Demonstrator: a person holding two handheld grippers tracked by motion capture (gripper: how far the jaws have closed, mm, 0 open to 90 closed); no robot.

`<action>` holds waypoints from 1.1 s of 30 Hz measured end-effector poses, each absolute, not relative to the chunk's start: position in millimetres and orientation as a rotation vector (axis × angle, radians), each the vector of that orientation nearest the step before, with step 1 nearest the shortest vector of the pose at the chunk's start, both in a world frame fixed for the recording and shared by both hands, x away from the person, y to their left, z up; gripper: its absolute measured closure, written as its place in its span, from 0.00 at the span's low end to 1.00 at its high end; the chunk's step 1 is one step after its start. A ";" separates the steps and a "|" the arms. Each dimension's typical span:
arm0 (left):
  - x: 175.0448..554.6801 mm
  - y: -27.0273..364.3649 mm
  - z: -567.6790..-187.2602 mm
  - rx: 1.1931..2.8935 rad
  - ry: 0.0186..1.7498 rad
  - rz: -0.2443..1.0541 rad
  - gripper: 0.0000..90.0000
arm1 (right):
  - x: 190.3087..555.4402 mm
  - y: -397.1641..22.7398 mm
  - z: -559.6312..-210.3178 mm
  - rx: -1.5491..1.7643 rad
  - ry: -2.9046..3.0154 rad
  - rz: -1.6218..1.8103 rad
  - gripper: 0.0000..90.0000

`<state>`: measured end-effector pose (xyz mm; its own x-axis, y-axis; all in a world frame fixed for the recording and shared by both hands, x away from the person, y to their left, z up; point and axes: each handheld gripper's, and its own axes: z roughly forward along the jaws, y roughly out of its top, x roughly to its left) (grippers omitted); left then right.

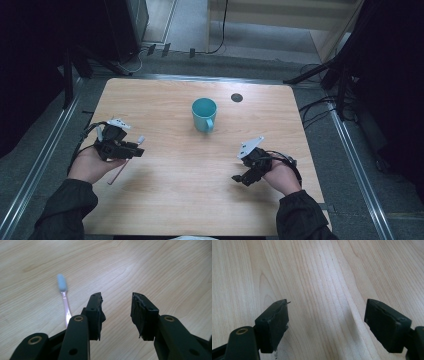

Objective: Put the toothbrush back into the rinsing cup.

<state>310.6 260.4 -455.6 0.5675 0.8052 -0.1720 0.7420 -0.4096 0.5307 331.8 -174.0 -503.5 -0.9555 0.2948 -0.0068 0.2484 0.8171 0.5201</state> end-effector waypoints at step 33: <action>332.2 290.2 -489.5 2.373 1.528 0.077 0.71 | 329.0 -176.4 -504.5 0.439 2.914 0.800 0.21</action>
